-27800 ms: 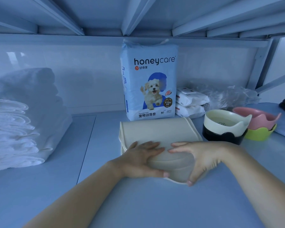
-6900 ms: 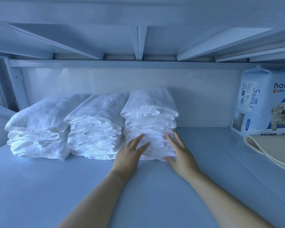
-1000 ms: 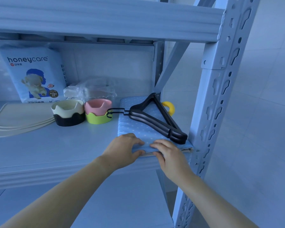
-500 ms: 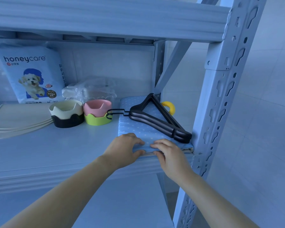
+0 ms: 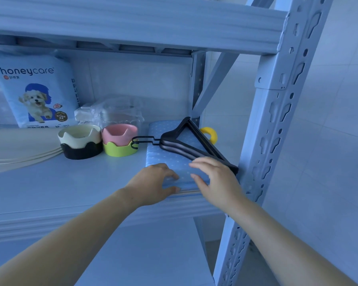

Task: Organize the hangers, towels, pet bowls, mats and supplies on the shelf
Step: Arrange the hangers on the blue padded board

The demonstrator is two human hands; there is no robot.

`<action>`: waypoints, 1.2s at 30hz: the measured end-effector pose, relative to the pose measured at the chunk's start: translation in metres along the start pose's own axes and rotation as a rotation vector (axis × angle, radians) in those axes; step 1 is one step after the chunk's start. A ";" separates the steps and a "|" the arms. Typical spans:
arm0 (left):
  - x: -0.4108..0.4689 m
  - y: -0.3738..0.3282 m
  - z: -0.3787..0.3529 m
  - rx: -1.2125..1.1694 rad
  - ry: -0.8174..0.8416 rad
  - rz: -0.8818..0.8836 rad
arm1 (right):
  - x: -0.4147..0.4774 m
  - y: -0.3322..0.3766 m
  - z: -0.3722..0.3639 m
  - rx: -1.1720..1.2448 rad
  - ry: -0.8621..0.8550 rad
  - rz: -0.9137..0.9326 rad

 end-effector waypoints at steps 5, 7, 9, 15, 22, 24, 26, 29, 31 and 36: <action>0.012 0.003 0.011 -0.090 -0.047 -0.007 | 0.027 -0.006 0.006 -0.048 0.049 -0.003; 0.021 0.006 0.016 -0.093 -0.089 -0.036 | 0.035 -0.010 0.001 -0.070 0.057 -0.013; 0.032 0.010 0.021 -0.070 -0.117 -0.059 | 0.042 -0.015 -0.004 -0.103 0.066 -0.040; 0.081 0.025 0.032 0.001 -0.169 -0.092 | 0.066 -0.031 -0.014 -0.232 0.114 -0.211; 0.137 0.052 0.041 0.012 -0.148 -0.096 | 0.092 -0.042 -0.033 -0.298 0.217 -0.316; 0.151 0.060 0.041 0.039 -0.111 -0.098 | 0.099 -0.043 -0.042 -0.313 0.235 -0.317; 0.160 0.067 0.040 0.063 -0.077 -0.107 | 0.105 -0.046 -0.050 -0.337 0.266 -0.325; 0.171 0.074 0.043 0.112 -0.044 -0.117 | 0.113 -0.051 -0.059 -0.362 0.307 -0.371; 0.178 0.081 0.045 0.124 -0.023 -0.118 | 0.119 -0.055 -0.065 -0.354 0.326 -0.406; 0.196 0.091 0.038 0.137 0.057 -0.159 | 0.127 -0.059 -0.072 -0.296 0.339 -0.514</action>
Point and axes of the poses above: each hand's wrist, its own x-axis towards the middle knuckle, its own z-axis out of the back of the hand, y = z × x, the point moved 1 cm from there along x, towards the middle knuckle, and after that the axes turned 14 degrees about z, right-handed, at the moved point
